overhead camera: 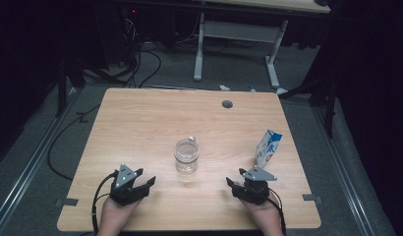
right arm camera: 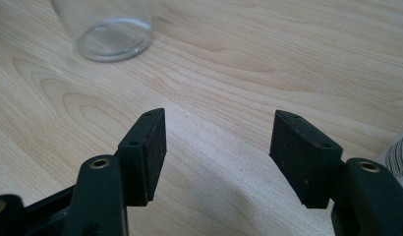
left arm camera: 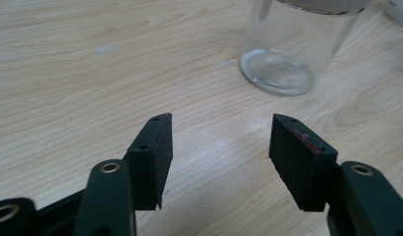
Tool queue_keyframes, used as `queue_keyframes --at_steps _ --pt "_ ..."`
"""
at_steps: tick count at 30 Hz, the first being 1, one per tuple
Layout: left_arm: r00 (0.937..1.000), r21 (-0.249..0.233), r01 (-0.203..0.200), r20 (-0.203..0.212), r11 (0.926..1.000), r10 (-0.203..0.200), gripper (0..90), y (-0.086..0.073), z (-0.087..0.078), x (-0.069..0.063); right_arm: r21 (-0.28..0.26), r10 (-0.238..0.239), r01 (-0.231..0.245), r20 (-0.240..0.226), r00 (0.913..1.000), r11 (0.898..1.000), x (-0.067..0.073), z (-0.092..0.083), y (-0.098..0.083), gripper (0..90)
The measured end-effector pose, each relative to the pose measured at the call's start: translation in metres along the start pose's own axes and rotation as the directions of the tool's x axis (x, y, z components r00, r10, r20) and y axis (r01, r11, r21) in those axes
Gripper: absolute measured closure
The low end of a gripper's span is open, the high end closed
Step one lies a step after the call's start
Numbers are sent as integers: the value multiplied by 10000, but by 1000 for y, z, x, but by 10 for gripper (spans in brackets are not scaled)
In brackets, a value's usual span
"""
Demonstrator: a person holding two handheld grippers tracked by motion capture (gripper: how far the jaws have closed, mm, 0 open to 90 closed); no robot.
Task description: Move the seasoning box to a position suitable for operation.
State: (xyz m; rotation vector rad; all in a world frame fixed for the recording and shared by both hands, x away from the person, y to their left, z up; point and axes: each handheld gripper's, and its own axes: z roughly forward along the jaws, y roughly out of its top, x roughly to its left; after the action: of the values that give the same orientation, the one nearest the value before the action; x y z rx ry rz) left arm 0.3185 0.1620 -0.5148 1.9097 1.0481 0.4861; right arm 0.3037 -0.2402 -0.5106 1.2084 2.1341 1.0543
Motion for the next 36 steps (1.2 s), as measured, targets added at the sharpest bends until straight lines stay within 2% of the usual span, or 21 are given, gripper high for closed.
queue_keyframes --at_steps 2,5,10,13,16,19,21,24,28,30,31,36 --pt "9997 -12 166 162 9999 -166 465 1 1 0 121 174 -173 -108 9998 9998 -1 0 0 388" --pt "9997 -19 53 218 10000 -53 481 7 5 -4 92 445 -443 -247 9987 9990 0 0 0 412" --pt "9991 -68 154 401 9999 -151 499 14 11 -10 197 604 -598 -310 9977 9980 -1 1 1 418" --pt "9995 -284 236 194 9993 -231 512 20 13 -12 256 725 -715 -382 9966 9971 0 1 1 438" --pt "9989 -256 390 269 9989 -383 523 25 15 -9 204 626 -619 -330 9975 9979 -1 1 1 462" --pt "9998 -230 127 144 9997 -124 535 31 19 -11 211 568 -563 -274 9980 9982 -1 1 0 491" --pt "9997 -249 187 186 9995 -182 542 33 22 -12 232 523 -515 -327 9981 9984 -1 1 0 500" --pt "9999 -355 150 22 9993 -149 567 38 27 -12 249 551 -541 -391 9977 9982 -2 1 0 502" --pt "9997 -207 213 -121 9996 -215 607 45 34 -9 253 598 -587 -440 9972 9980 -4 2 -1 500" --pt "9995 -217 99 -301 9997 -105 665 49 37 -7 210 599 -592 -322 9977 9980 -4 2 -1 495" --pt "9996 -246 63 -272 9997 -70 665 51 39 -7 210 599 -592 -322 9977 9980 -4 2 -1 495" --pt "9997 -403 7 -239 9992 -16 774 66 52 -9 69 693 -691 -305 9971 9976 -6 1 -1 480"
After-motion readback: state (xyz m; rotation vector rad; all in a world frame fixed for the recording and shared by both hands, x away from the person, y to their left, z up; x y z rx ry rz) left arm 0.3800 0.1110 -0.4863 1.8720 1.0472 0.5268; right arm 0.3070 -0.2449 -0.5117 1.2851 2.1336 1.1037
